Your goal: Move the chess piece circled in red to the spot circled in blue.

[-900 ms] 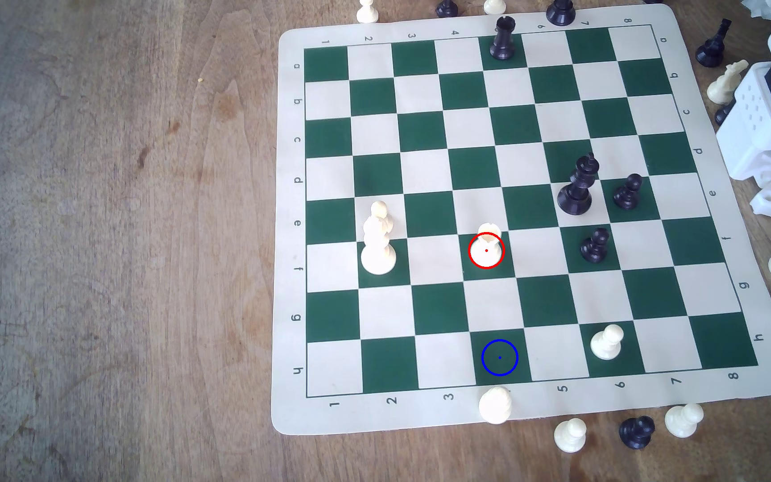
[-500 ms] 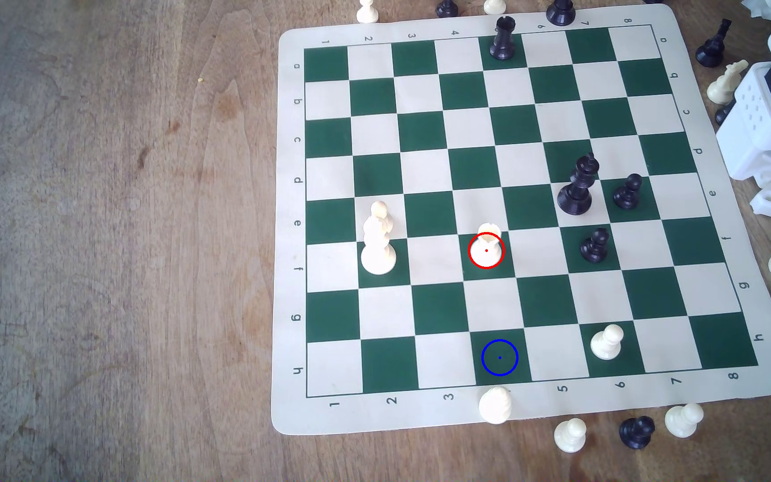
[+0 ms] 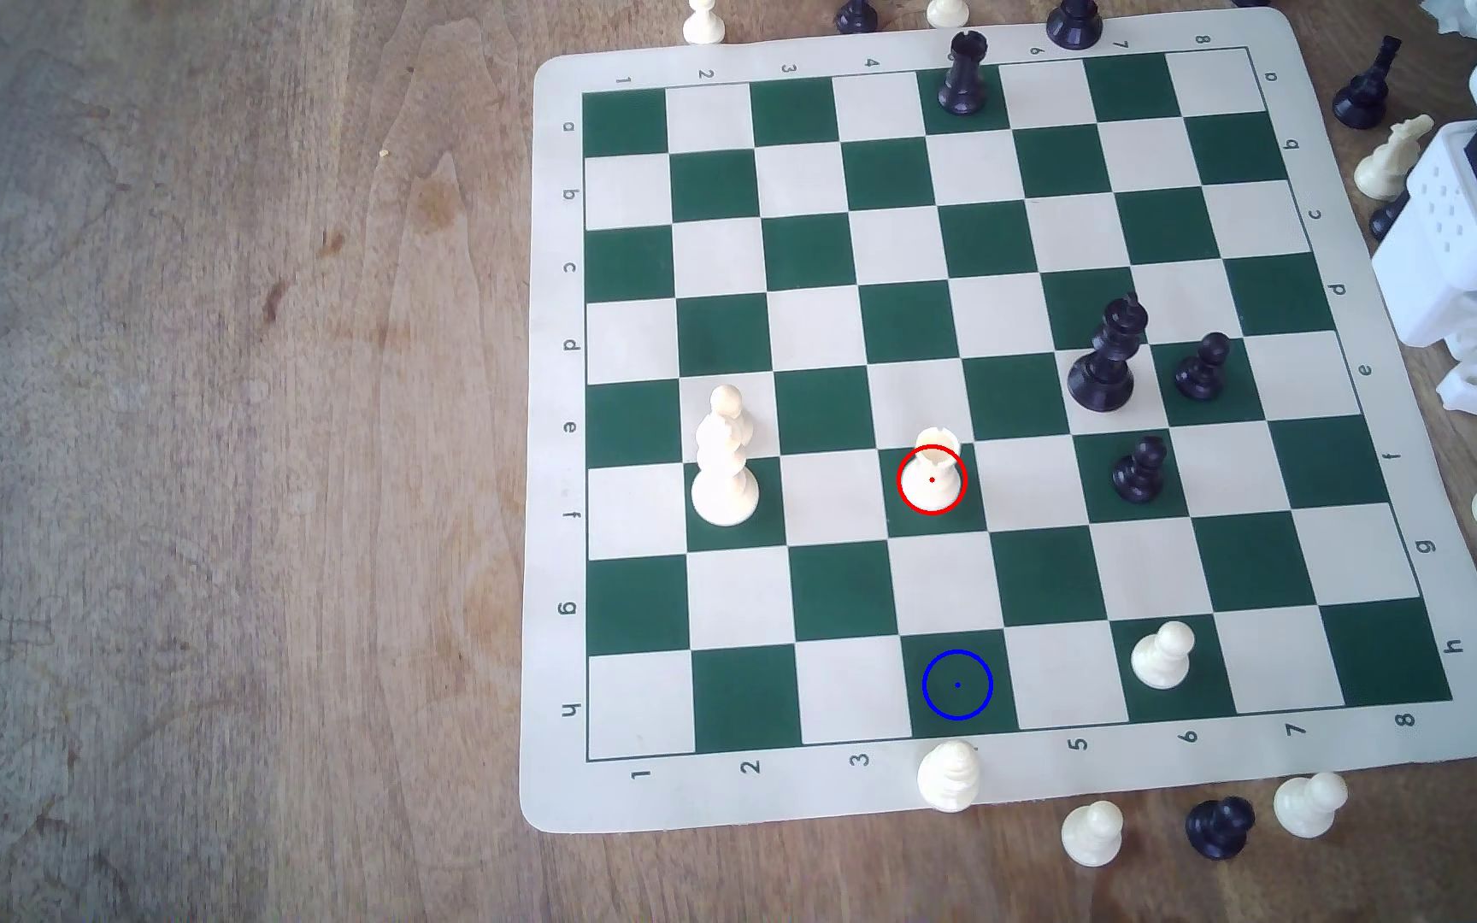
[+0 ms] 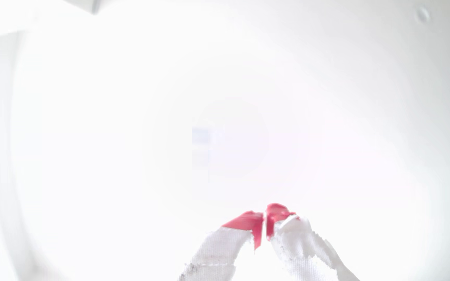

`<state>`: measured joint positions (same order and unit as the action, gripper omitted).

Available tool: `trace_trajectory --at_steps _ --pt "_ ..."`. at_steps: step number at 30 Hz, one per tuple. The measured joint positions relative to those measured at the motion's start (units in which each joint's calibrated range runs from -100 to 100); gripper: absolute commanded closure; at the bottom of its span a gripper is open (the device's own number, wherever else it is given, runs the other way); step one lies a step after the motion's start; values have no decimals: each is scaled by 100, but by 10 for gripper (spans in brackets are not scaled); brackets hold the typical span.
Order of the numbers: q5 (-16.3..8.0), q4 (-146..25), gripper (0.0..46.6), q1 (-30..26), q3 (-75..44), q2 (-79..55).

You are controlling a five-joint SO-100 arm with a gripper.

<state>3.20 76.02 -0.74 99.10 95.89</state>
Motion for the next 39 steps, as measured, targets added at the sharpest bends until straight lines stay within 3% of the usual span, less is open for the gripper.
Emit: trace_trajectory --at_steps 4,6,12,18,26,28,32,39 --pt "137 -2104 465 -221 0 0" --pt "386 -3410 464 -398 0 0" --pt "532 -6104 464 -988 0 -59" --pt "278 -8016 464 -804 -343 -695" --pt "-190 -10892 444 -671 -3561 -3486" --pt "-469 -11602 417 -723 -4627 -4516" --pt "-811 -12016 387 -737 -5667 -5748" --pt "-1426 -12446 383 -804 -7140 -7675"
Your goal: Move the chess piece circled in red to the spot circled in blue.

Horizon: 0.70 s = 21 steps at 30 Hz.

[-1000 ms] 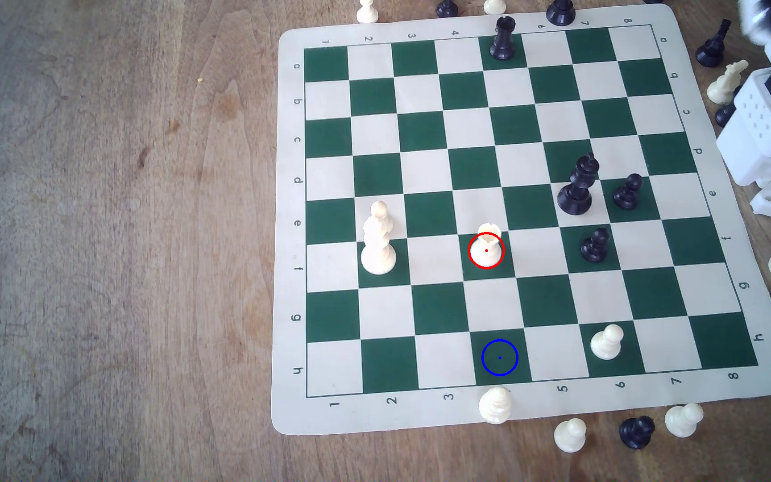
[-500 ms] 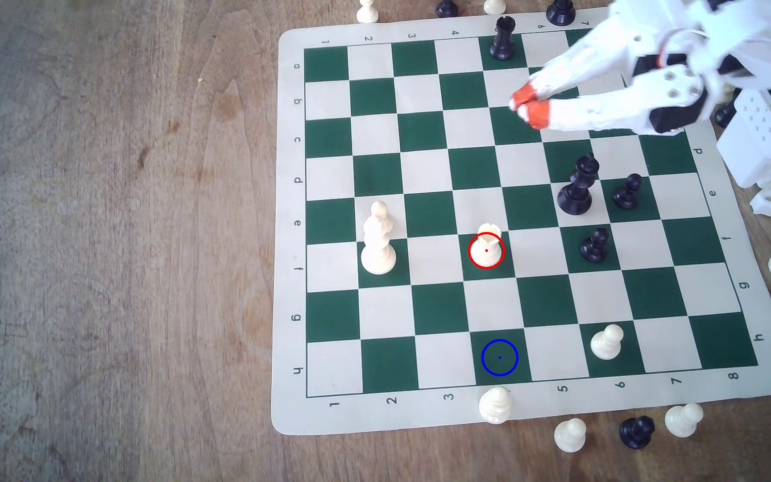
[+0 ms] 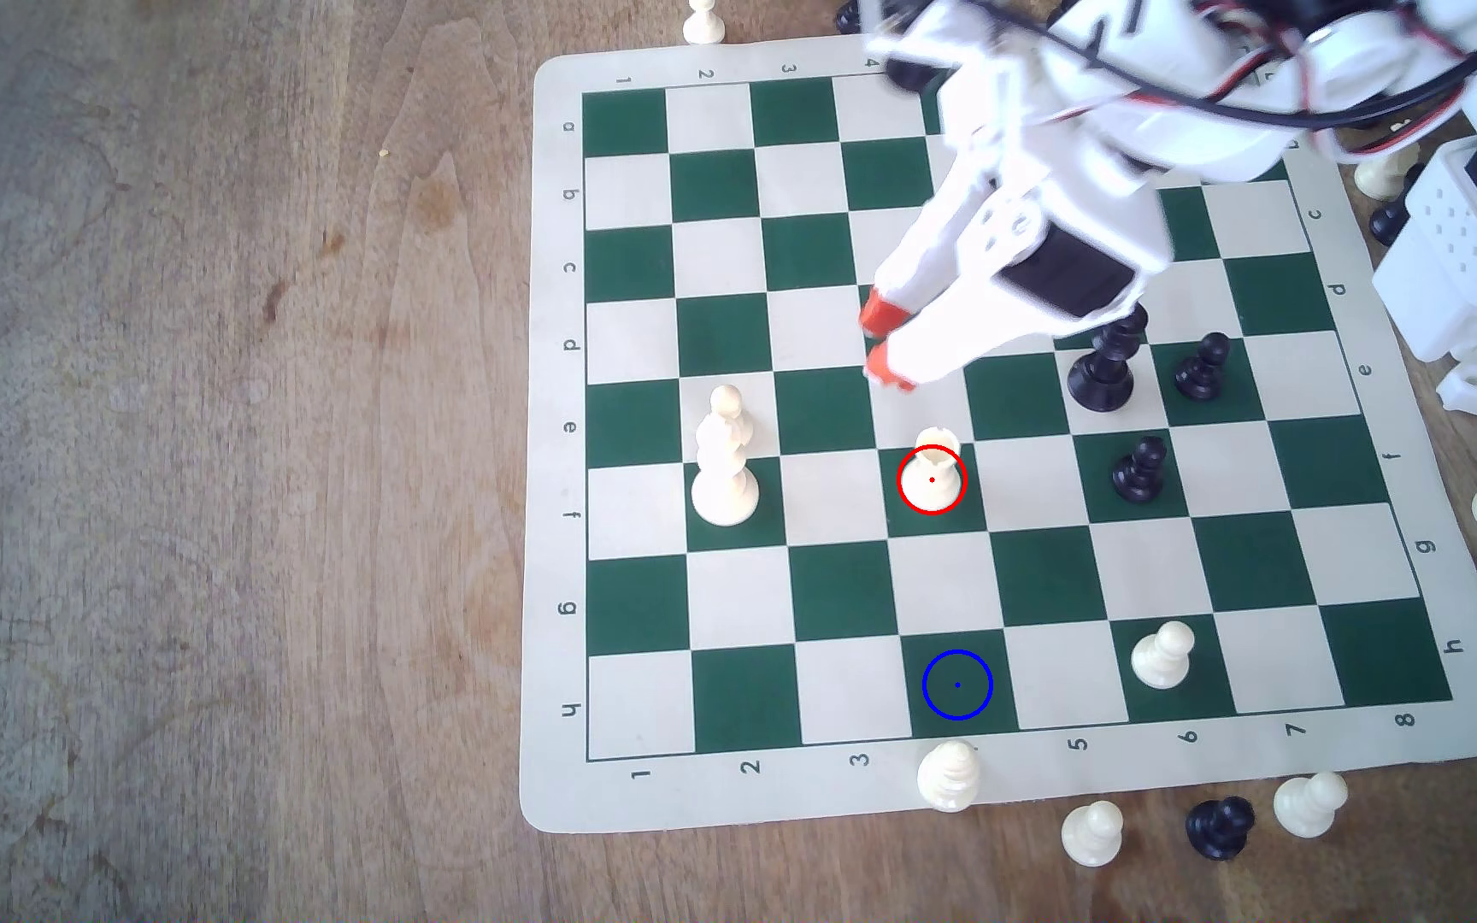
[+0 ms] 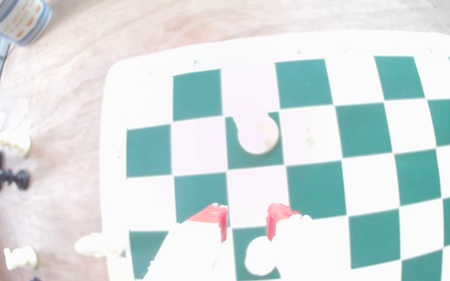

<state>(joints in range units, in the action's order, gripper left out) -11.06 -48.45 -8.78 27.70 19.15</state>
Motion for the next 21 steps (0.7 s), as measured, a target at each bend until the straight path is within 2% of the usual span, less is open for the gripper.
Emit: trace_trajectory --at_steps 2,8,9,10,12,21 --pt "-98 -351 383 66 -452 -595" --pt "-137 -900 366 236 -723 -1265" --pt "-156 -932 352 236 -732 -1332" --pt "-171 -956 291 236 -732 -1391" --pt "-210 -972 270 236 -732 -1500" --pt "-342 -1060 284 29 -732 -1533"
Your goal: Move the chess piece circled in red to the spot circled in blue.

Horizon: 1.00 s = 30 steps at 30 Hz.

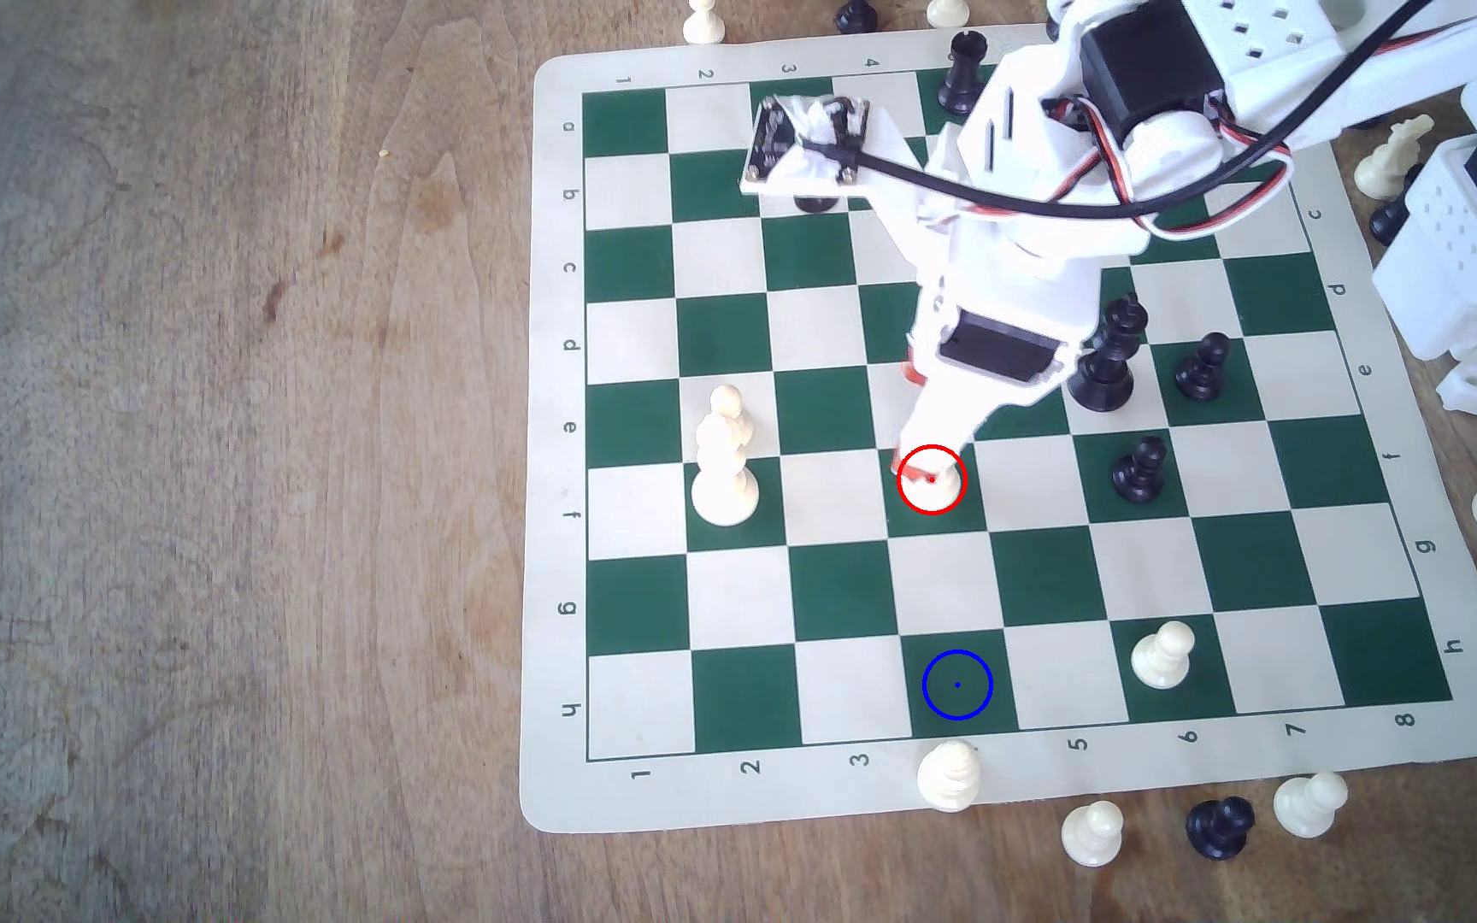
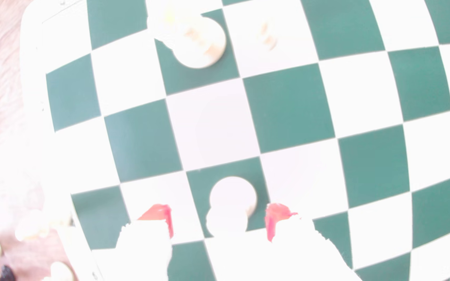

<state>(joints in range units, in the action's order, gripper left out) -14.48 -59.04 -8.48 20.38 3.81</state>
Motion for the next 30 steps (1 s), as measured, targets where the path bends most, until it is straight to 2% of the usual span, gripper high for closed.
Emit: trace_trajectory --at_steps 14,18,30 --pt "-5 167 297 -66 0 -360" --pt "-5 183 319 -66 0 -503" --pt "-20 183 321 -206 90 -528"
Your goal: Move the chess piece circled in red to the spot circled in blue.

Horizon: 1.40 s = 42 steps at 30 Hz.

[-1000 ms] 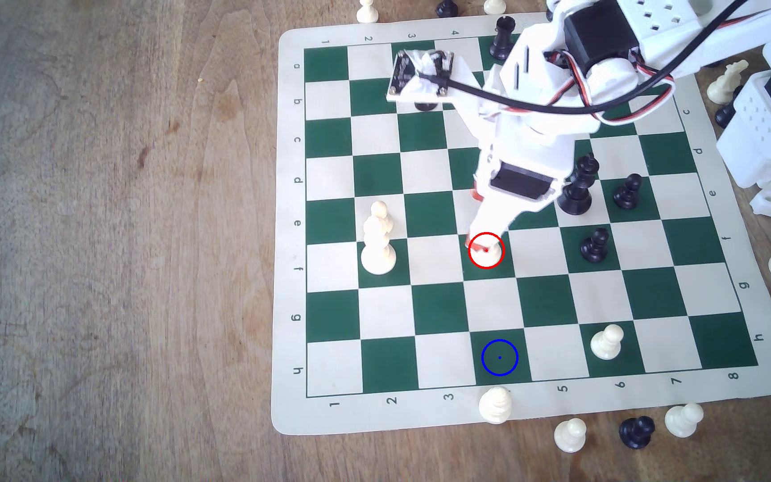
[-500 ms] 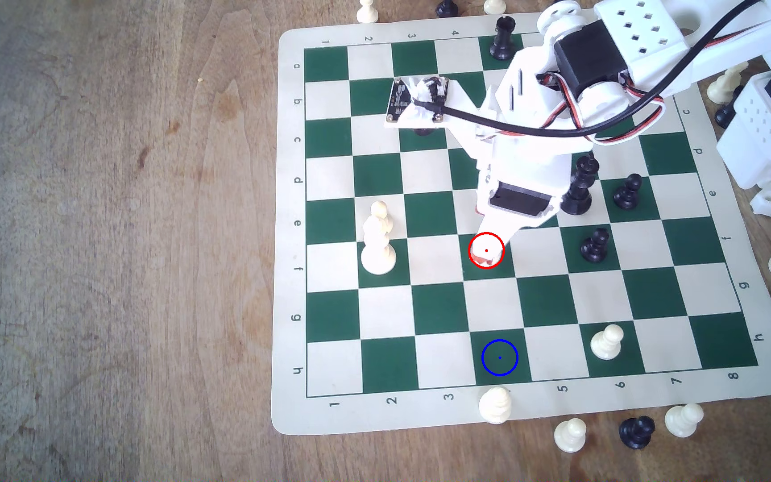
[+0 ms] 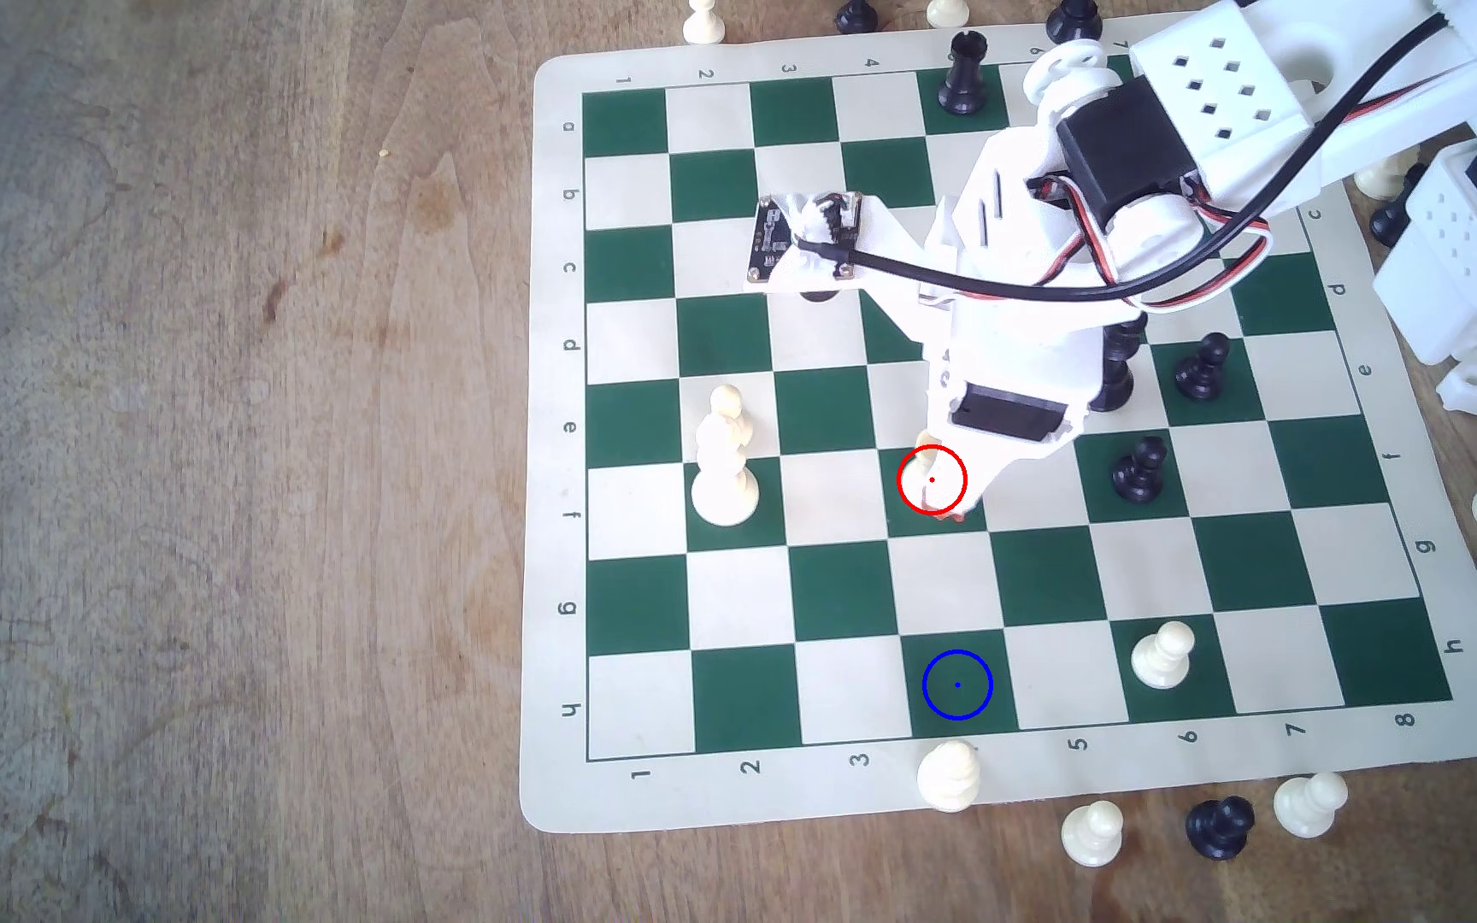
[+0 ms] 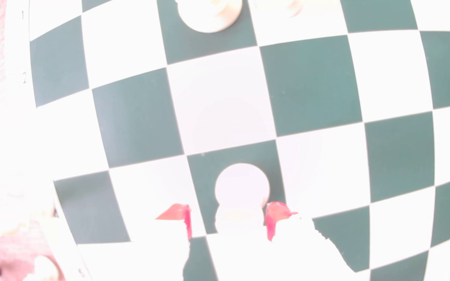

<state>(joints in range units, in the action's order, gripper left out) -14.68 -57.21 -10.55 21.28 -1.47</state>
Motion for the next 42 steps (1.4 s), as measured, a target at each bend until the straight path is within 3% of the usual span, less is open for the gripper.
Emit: trace_trajectory --at_steps 11,16,25,32,35,42 --pt "-34 127 403 0 0 0" --pt "-34 127 464 0 0 0" --pt "-34 -120 464 -44 -108 0" --pt "29 -1761 464 -7 -2205 109" --pt "29 -2271 464 -221 -3028 159" --pt "-68 -2422 464 -870 -3389 184"
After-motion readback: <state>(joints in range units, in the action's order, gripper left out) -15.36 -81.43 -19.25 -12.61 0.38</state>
